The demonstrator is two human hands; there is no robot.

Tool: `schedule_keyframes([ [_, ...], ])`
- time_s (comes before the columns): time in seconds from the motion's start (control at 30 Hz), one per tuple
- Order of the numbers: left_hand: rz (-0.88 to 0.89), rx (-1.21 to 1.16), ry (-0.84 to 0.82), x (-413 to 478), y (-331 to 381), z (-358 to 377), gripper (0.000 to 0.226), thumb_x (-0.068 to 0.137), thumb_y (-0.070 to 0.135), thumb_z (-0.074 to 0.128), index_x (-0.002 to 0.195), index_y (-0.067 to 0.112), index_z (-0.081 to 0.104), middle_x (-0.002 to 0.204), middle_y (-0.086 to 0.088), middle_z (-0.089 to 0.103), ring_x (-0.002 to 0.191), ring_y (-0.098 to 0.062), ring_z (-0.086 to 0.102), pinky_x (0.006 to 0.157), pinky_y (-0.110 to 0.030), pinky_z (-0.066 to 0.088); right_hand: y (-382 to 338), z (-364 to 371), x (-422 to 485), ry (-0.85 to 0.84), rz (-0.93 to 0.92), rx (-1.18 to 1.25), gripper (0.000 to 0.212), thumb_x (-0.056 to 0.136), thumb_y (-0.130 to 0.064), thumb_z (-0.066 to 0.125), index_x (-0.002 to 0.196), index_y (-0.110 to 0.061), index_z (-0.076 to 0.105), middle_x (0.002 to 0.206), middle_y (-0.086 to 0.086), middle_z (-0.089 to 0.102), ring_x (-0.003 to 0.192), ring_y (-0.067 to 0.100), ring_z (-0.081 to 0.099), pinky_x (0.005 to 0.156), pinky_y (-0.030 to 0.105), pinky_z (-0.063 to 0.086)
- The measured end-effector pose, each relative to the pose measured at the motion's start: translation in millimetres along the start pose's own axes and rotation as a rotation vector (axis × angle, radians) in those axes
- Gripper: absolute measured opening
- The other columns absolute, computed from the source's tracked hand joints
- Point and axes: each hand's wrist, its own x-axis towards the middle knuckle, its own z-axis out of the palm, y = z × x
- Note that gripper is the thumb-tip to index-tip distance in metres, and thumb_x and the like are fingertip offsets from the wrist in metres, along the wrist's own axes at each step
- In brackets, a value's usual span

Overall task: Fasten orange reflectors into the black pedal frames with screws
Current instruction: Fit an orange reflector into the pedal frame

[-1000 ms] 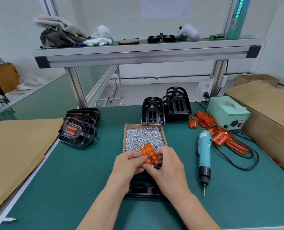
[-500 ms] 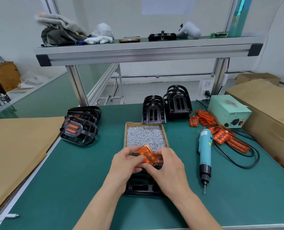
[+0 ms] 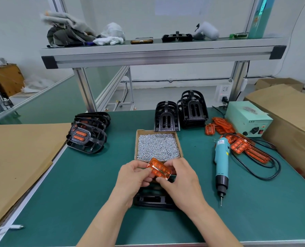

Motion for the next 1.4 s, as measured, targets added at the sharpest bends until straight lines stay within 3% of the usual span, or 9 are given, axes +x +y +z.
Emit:
schedule_keyframes([
  [0.13, 0.023, 0.097, 0.023, 0, -3, -5, 0.002, 0.09, 0.007, 0.067, 0.09, 0.006, 0.069, 0.059, -0.006, 0.067, 0.046, -0.006, 0.051, 0.042, -0.015, 0.037, -1, -2, 1, -0.042, 0.002, 0.011, 0.031, 0.077, -0.033, 0.081, 0.103, -0.032, 0.064, 0.1, -0.019, 0.053, 0.094, -0.001, 0.053, 0.083, 0.017, 0.042],
  [0.27, 0.067, 0.18, 0.042, -1, -6, -8, 0.005, 0.089, 0.012, 0.068, 0.085, 0.011, 0.07, 0.055, -0.005, 0.065, 0.05, -0.011, 0.049, 0.052, -0.023, 0.04, -1, -5, 1, -0.069, 0.005, -0.008, 0.031, 0.079, -0.034, 0.081, 0.106, -0.028, 0.069, 0.099, -0.018, 0.055, 0.093, 0.001, 0.054, 0.084, 0.018, 0.042],
  [0.5, 0.092, 0.325, 0.036, -3, -12, -16, 0.017, 0.09, 0.019, 0.064, 0.075, 0.02, 0.072, 0.056, -0.003, 0.068, 0.049, -0.006, 0.051, 0.06, -0.027, 0.043, 1, -10, 4, -0.164, -0.004, -0.041, 0.032, 0.08, -0.031, 0.082, 0.11, -0.028, 0.07, 0.103, -0.019, 0.052, 0.1, 0.003, 0.053, 0.089, 0.02, 0.042],
  [0.63, 0.11, 0.32, 0.116, 1, -15, -26, 0.02, 0.087, 0.02, 0.066, 0.069, 0.025, 0.071, 0.059, 0.001, 0.068, 0.052, -0.007, 0.05, 0.063, -0.028, 0.044, 4, -20, 11, -0.187, 0.054, 0.012, 0.029, 0.078, -0.027, 0.085, 0.103, -0.031, 0.072, 0.102, -0.018, 0.055, 0.101, 0.008, 0.052, 0.089, 0.022, 0.04],
  [0.83, 0.119, 0.273, 0.161, 4, -24, -38, 0.023, 0.084, 0.011, 0.071, 0.071, 0.031, 0.074, 0.067, 0.007, 0.069, 0.062, -0.007, 0.056, 0.06, -0.023, 0.043, 4, -28, 15, -0.179, 0.126, 0.068, 0.032, 0.079, -0.024, 0.085, 0.102, -0.037, 0.068, 0.104, -0.017, 0.06, 0.094, -0.001, 0.052, 0.078, 0.006, 0.034],
  [1.03, 0.081, 0.201, 0.122, 2, -34, -36, 0.018, 0.09, 0.004, 0.063, 0.08, 0.016, 0.074, 0.069, -0.001, 0.072, 0.058, -0.009, 0.065, 0.053, -0.019, 0.05, -5, -16, 5, -0.256, 0.078, -0.023, 0.024, 0.075, -0.033, 0.085, 0.082, -0.036, 0.062, 0.091, -0.017, 0.059, 0.091, -0.002, 0.047, 0.075, 0.012, 0.035],
  [1.2, 0.089, 0.205, 0.11, 0, -34, -33, 0.017, 0.088, 0.012, 0.069, 0.073, 0.017, 0.074, 0.066, -0.005, 0.071, 0.06, -0.008, 0.065, 0.057, -0.018, 0.052, -12, -5, 1, -0.314, 0.021, -0.155, 0.015, 0.079, -0.043, 0.08, 0.082, -0.037, 0.066, 0.095, -0.016, 0.059, 0.099, 0.008, 0.042, 0.089, 0.029, 0.04],
  [1.4, 0.099, 0.32, 0.047, -3, -31, -31, 0.008, 0.081, 0.02, 0.078, 0.074, 0.024, 0.075, 0.066, -0.002, 0.071, 0.056, -0.008, 0.062, 0.058, -0.021, 0.052, -10, -9, 7, -0.37, 0.003, -0.184, 0.008, 0.083, -0.04, 0.079, 0.089, -0.034, 0.079, 0.097, -0.016, 0.053, 0.102, 0.009, 0.04, 0.089, 0.028, 0.04],
])
